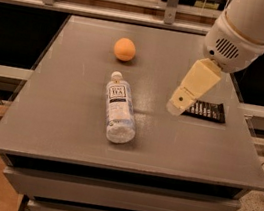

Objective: Place blue plastic bottle upright

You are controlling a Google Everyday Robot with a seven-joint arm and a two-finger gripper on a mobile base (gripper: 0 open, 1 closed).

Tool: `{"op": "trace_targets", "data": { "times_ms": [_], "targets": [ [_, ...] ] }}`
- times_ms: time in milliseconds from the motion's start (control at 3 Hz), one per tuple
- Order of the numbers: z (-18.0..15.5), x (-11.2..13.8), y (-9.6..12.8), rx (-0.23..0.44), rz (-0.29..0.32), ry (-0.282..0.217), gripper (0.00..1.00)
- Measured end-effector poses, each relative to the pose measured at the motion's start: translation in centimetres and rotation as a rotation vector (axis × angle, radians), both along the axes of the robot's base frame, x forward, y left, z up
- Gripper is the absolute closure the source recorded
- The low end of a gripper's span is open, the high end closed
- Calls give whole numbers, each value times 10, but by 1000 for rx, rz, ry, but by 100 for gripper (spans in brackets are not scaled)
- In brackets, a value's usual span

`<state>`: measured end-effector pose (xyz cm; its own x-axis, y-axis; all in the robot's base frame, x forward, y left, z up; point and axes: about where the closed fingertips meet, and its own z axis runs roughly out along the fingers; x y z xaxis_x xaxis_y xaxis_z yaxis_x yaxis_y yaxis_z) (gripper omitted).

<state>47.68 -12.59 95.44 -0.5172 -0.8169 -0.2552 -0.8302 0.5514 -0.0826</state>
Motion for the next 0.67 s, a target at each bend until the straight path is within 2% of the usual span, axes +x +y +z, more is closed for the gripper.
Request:
{"op": "trace_targets", "data": {
  "times_ms": [333, 667],
  "targets": [
    [1, 3, 5, 13, -30, -7, 0],
    [2, 14, 32, 39, -85, -2, 0]
  ]
}}
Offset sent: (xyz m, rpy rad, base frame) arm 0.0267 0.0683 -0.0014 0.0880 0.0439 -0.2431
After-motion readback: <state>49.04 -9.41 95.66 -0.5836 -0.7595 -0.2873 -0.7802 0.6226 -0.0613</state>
